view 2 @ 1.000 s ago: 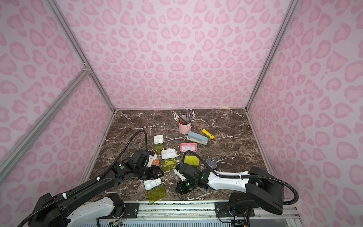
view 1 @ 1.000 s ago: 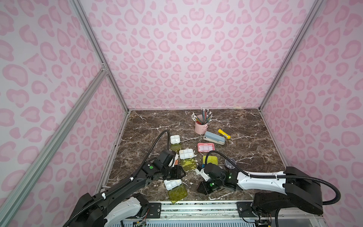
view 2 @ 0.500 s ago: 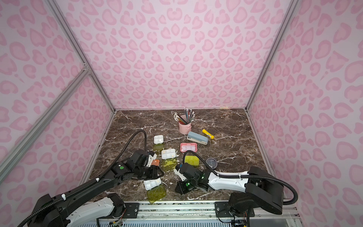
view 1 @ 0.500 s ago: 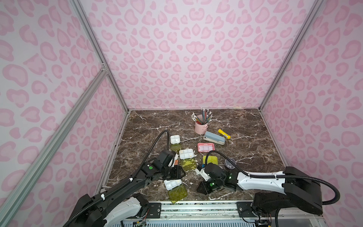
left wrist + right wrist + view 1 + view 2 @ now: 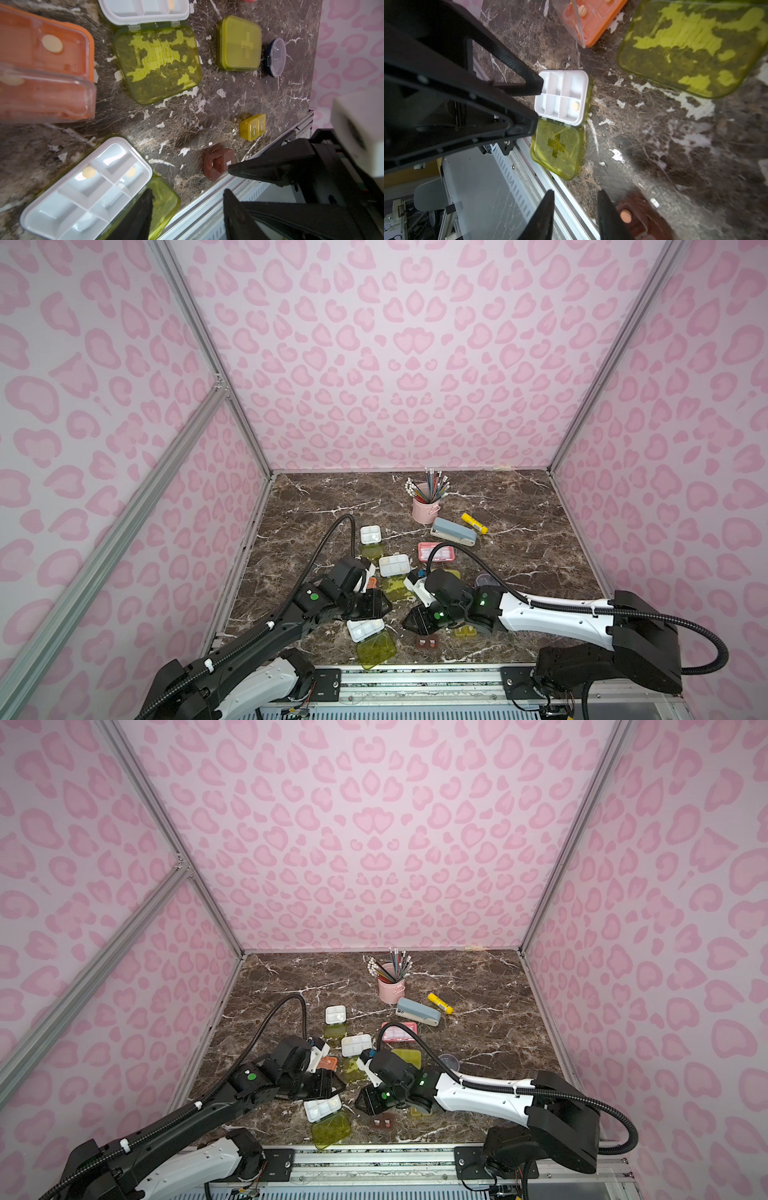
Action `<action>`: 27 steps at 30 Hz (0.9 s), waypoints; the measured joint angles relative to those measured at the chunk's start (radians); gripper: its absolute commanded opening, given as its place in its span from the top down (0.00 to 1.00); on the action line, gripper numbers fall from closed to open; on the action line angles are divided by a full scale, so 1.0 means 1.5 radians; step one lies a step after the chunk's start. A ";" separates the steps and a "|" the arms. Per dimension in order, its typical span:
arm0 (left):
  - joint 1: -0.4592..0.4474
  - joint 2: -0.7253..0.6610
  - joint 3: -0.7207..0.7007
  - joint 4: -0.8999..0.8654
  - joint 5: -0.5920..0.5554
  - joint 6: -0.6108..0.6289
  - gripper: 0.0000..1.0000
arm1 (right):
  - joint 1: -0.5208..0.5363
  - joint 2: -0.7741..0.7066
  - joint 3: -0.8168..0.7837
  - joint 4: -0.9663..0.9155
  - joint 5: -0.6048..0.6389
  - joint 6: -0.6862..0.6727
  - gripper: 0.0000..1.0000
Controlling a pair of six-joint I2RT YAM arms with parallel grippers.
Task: Close pillboxes
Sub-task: Close the lid on the pillbox.
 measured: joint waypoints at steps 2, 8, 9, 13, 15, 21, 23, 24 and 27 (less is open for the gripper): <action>0.001 -0.005 0.000 -0.005 0.000 0.000 0.38 | -0.003 0.000 0.002 0.000 0.001 -0.002 0.60; 0.001 -0.013 0.001 -0.014 0.000 -0.002 0.38 | -0.007 -0.003 0.001 0.000 0.005 -0.002 0.59; 0.001 -0.014 0.001 -0.015 0.000 -0.002 0.38 | -0.007 -0.009 -0.005 0.000 0.004 -0.001 0.60; 0.001 -0.019 0.001 -0.016 0.000 -0.002 0.37 | 0.005 -0.050 -0.034 -0.013 0.003 0.001 0.61; 0.001 -0.019 0.001 -0.017 0.000 -0.002 0.37 | 0.021 -0.078 -0.046 -0.017 -0.001 0.001 0.62; 0.001 -0.006 0.001 -0.010 0.007 -0.006 0.37 | 0.055 -0.101 -0.076 -0.022 -0.014 0.012 0.63; 0.001 0.002 0.001 -0.009 0.015 -0.007 0.37 | 0.060 -0.099 -0.084 -0.025 -0.018 0.016 0.63; 0.001 0.006 0.001 -0.008 0.019 -0.007 0.37 | 0.062 -0.097 -0.086 -0.025 -0.018 0.016 0.63; 0.001 0.013 0.001 -0.007 0.026 -0.007 0.37 | 0.063 -0.090 -0.086 -0.026 -0.018 0.016 0.63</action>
